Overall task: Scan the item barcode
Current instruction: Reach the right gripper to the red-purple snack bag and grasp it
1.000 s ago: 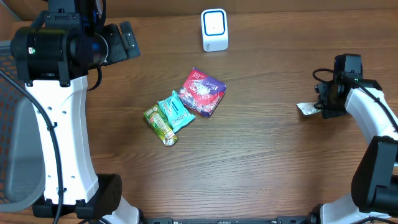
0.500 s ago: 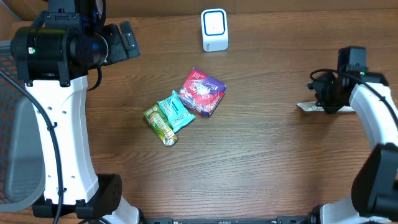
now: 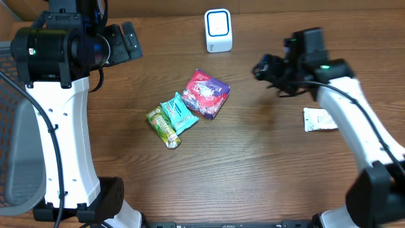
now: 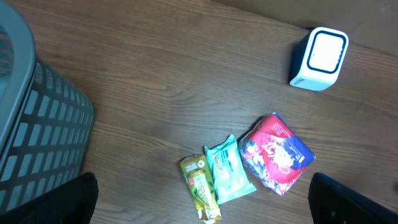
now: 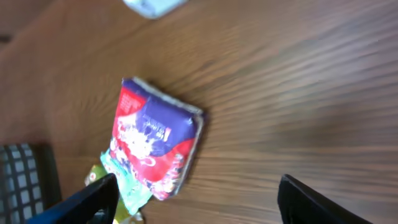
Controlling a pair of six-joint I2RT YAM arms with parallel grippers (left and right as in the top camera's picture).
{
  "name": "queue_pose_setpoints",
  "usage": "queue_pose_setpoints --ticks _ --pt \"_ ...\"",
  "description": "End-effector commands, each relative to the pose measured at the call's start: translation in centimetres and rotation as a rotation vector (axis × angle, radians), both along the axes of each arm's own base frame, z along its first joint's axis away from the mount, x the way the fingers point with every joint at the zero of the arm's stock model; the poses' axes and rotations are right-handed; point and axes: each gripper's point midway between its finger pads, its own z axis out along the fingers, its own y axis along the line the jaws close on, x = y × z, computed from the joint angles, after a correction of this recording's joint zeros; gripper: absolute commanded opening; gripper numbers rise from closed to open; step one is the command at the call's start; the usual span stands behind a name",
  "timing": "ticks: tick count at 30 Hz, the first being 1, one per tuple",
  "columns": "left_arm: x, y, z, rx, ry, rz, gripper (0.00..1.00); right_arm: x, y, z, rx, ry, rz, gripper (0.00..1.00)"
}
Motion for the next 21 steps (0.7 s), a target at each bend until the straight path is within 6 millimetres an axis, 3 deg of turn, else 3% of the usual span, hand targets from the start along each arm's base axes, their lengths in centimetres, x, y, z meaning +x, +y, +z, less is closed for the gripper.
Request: queue_pose_setpoints --ticks 1,8,10,18,21 --pt "0.0 -0.1 0.0 -0.011 -0.001 0.006 1.0 -0.3 3.7 -3.1 0.059 0.112 -0.022 0.84" --pt "0.0 -0.1 0.0 -0.011 -0.001 0.006 0.99 -0.6 8.3 -7.7 0.076 0.206 -0.069 0.81" --pt "0.0 -0.1 0.0 -0.011 -0.001 0.006 0.99 -0.6 9.3 -8.7 0.102 0.232 -0.071 0.75" --pt "0.0 -0.1 0.0 -0.011 -0.001 0.006 1.0 -0.4 10.9 -12.1 0.149 0.288 -0.036 0.53" --pt "0.0 -0.1 0.0 -0.011 -0.001 0.006 1.0 -0.3 11.0 -13.0 0.139 0.283 -0.027 0.51"
